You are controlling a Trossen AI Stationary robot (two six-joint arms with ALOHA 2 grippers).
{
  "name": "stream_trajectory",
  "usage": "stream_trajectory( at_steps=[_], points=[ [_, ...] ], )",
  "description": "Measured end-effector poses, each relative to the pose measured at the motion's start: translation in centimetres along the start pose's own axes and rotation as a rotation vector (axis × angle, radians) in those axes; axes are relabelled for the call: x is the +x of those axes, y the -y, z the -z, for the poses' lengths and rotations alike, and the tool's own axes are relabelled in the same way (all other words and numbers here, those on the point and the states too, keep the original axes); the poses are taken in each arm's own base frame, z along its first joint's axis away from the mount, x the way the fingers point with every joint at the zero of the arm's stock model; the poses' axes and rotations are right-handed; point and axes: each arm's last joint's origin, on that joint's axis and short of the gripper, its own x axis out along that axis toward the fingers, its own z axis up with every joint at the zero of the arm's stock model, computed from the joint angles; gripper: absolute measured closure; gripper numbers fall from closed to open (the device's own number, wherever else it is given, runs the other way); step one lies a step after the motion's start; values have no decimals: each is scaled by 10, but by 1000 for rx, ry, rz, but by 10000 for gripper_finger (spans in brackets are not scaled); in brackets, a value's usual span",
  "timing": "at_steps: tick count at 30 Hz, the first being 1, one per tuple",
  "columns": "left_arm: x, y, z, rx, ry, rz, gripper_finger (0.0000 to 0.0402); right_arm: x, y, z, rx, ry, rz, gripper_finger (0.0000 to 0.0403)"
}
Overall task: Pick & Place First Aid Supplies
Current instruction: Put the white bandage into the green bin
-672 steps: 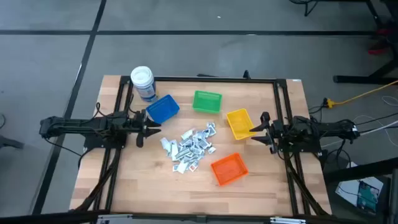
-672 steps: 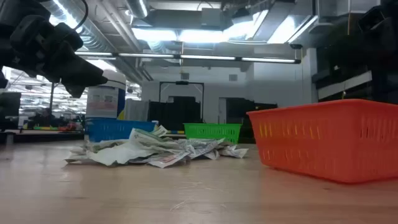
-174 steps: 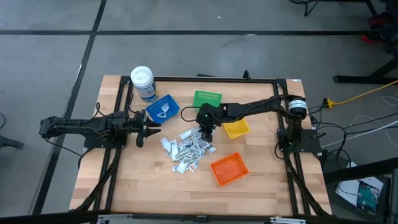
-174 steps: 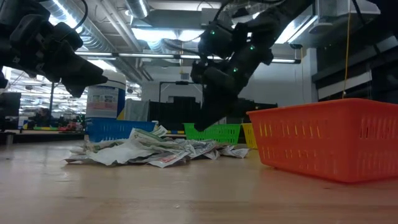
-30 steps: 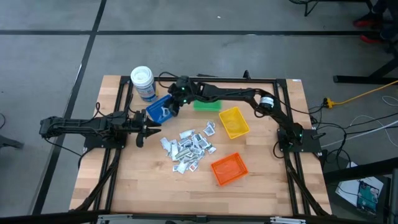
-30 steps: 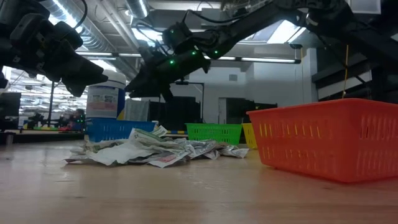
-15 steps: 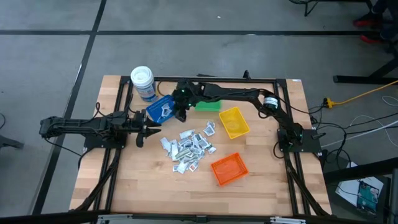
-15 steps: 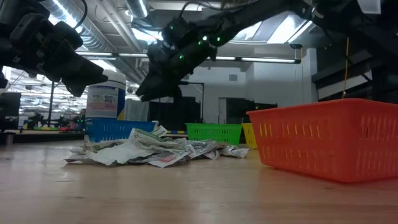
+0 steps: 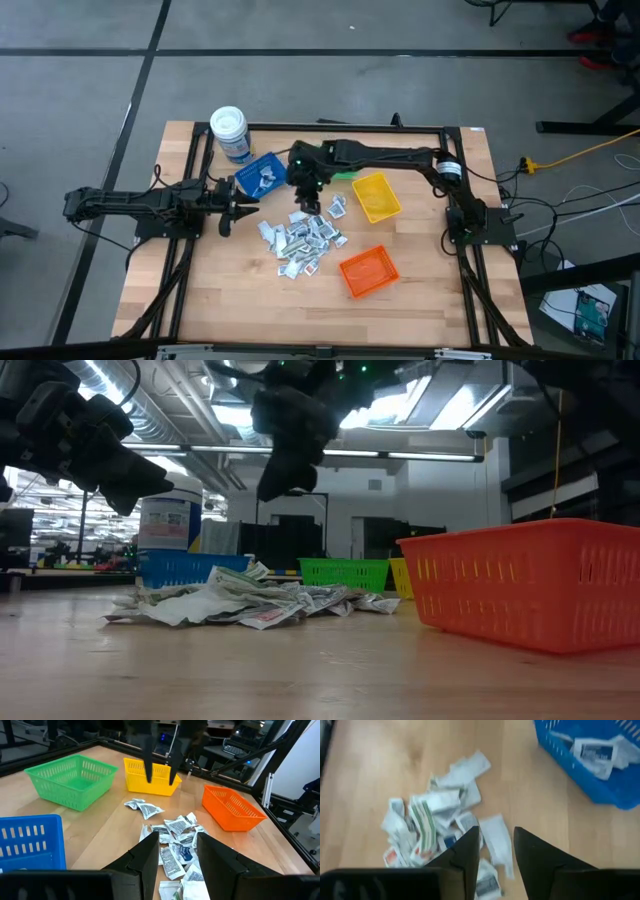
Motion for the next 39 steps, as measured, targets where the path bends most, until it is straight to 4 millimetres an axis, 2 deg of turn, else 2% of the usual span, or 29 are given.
stream_trajectory(
  at_steps=[3,8,11,16,23,31,39],
  points=[
    [0,0,0,0,0,0,274,3,-6,8,-22,-45,23,288],
    [0,0,0,0,0,0,274,24,-14,34,-16,-130,2,296],
    [0,0,0,0,1,0,274,33,-18,44,-53,-124,-5,300],
    [0,0,0,0,0,0,274,43,-19,52,-149,-115,-7,302],
    [0,0,0,0,0,0,274,57,-10,63,-279,-81,84,302],
    [0,0,0,0,0,0,274,72,-8,83,-292,-89,83,302],
    [0,0,0,0,0,0,274,74,-5,81,-312,-62,159,302]
  ],
)
